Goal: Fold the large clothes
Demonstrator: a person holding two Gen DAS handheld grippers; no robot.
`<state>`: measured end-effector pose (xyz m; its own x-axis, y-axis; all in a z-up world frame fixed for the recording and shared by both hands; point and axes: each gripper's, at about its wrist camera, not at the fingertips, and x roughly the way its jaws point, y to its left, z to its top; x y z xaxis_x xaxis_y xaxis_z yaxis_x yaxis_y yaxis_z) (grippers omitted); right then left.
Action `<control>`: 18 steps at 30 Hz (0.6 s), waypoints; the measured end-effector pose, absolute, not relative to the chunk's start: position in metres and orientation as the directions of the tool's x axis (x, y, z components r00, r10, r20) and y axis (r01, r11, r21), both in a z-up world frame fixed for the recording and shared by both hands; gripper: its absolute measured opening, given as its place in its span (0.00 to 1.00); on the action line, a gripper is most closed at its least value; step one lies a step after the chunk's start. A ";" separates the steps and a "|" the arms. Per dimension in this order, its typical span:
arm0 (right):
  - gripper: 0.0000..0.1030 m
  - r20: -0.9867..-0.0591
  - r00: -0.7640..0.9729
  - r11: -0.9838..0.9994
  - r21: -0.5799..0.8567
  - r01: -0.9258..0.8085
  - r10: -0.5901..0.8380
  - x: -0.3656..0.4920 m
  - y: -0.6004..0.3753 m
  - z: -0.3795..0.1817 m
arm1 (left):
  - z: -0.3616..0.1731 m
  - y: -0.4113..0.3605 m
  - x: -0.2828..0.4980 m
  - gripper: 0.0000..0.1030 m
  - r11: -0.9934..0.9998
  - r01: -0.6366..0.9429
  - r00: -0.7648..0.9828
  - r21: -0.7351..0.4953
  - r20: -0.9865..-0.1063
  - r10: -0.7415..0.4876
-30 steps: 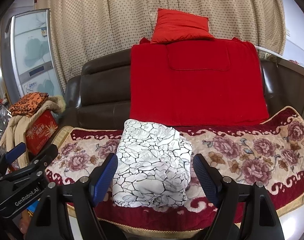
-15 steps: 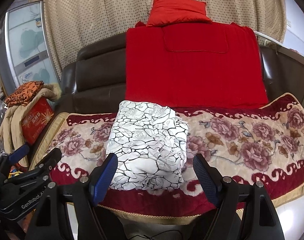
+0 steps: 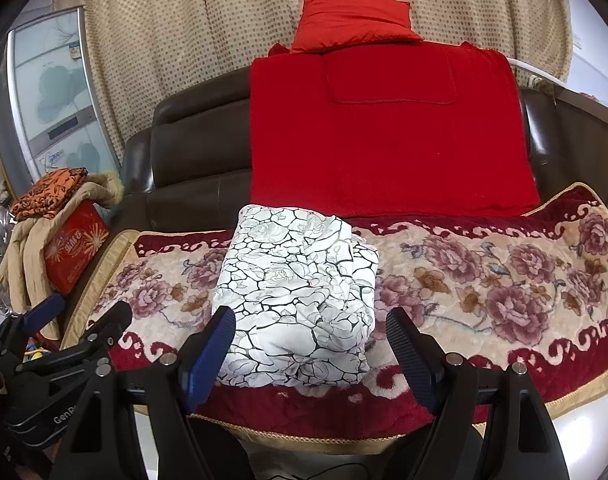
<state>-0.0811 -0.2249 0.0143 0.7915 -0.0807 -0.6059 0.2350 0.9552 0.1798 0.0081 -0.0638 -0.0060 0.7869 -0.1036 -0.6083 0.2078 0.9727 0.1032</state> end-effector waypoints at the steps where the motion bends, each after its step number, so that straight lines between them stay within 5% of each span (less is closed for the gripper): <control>1: 0.78 -0.606 0.791 0.956 0.178 0.234 -0.081 -0.080 -0.224 0.014 | -0.006 -0.063 0.009 0.93 0.973 0.208 0.786 0.101 -0.610 -0.105; 18: 0.78 -0.605 0.792 0.965 0.155 0.213 -0.078 -0.063 -0.208 0.015 | -0.010 -0.053 0.017 0.93 0.979 0.186 0.787 0.083 -0.609 -0.098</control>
